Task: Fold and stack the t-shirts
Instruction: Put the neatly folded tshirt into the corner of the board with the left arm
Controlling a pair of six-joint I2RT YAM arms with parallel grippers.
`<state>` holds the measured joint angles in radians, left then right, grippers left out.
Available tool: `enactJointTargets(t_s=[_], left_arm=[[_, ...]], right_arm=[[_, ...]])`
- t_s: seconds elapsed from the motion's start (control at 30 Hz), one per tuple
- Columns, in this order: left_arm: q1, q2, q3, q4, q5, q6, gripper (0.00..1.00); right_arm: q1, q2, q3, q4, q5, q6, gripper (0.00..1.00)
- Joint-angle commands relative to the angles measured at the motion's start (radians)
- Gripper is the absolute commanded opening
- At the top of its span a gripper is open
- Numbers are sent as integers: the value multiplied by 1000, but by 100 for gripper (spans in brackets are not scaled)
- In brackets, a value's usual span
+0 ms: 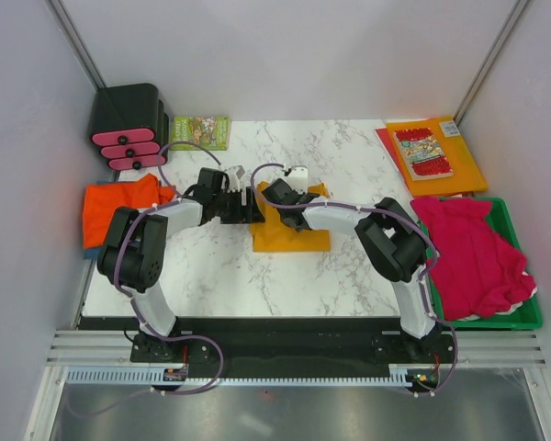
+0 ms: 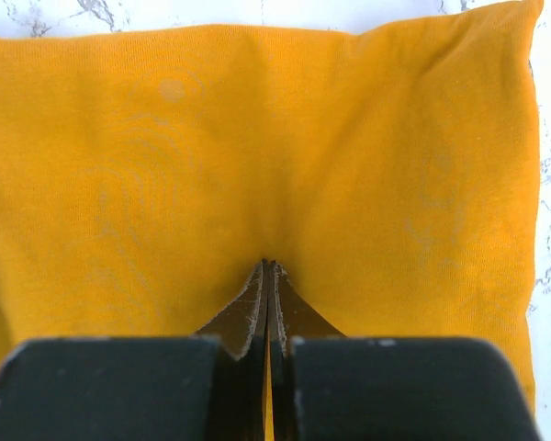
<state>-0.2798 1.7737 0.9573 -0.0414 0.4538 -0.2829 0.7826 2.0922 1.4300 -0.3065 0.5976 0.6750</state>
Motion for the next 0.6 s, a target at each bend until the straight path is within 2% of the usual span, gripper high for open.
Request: enactJointTargets(t_s=[0.0, 0.1, 0.27, 0.33, 0.5, 0.57], left_arm=[[-10, 79, 46, -5, 14, -35, 82], [-12, 113, 72, -26, 34, -39, 77], [-13, 147, 75, -63, 55, -32, 51], [-12, 153, 74, -78, 74, -30, 48], [-13, 156, 80, -109, 88, -29, 48], [-12, 159, 80, -121, 101, -27, 40]], right_arm=[[0, 23, 17, 4, -27, 23, 0], [1, 22, 9, 6, -27, 28, 0], [1, 17, -9, 6, -24, 38, 0], [3, 15, -11, 6, -25, 41, 0], [3, 17, -13, 6, -30, 52, 0], [1, 16, -14, 6, -35, 55, 0]])
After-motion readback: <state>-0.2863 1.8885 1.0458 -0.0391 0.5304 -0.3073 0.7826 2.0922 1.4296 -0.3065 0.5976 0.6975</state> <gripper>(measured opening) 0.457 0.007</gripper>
